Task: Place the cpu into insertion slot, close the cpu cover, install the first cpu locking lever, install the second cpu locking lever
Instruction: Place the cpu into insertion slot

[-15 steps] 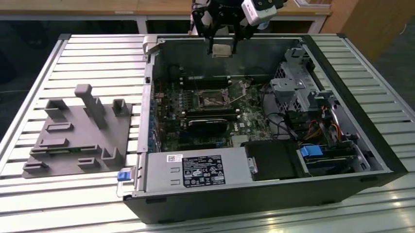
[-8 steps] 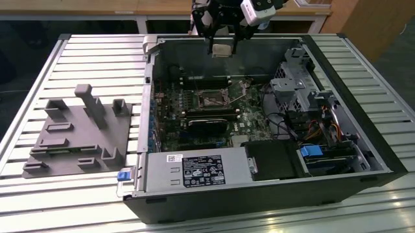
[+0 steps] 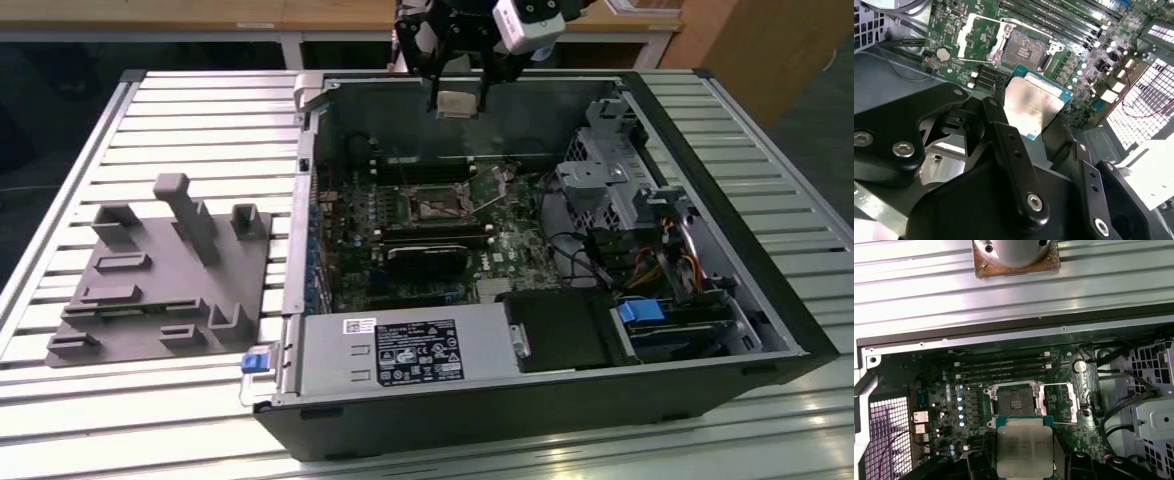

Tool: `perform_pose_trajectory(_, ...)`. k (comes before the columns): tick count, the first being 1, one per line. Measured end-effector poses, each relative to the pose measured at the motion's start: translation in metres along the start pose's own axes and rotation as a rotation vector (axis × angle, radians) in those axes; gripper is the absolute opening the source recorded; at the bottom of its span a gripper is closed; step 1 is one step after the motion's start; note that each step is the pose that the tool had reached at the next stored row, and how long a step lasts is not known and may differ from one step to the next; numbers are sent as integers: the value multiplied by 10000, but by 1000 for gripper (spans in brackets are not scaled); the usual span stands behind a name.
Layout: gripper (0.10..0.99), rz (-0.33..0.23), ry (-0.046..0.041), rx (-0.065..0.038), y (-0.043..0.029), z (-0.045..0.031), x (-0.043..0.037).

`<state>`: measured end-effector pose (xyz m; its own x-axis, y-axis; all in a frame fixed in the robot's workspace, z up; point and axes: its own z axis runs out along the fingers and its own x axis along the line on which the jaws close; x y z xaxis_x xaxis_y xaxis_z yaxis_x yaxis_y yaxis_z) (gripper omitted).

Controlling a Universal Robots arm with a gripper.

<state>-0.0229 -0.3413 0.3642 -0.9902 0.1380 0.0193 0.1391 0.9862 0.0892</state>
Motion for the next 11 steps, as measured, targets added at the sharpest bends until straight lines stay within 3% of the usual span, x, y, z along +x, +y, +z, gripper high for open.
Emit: perform_pose_trajectory(11, 541, 614, -60, 13, 0, 5, 0)
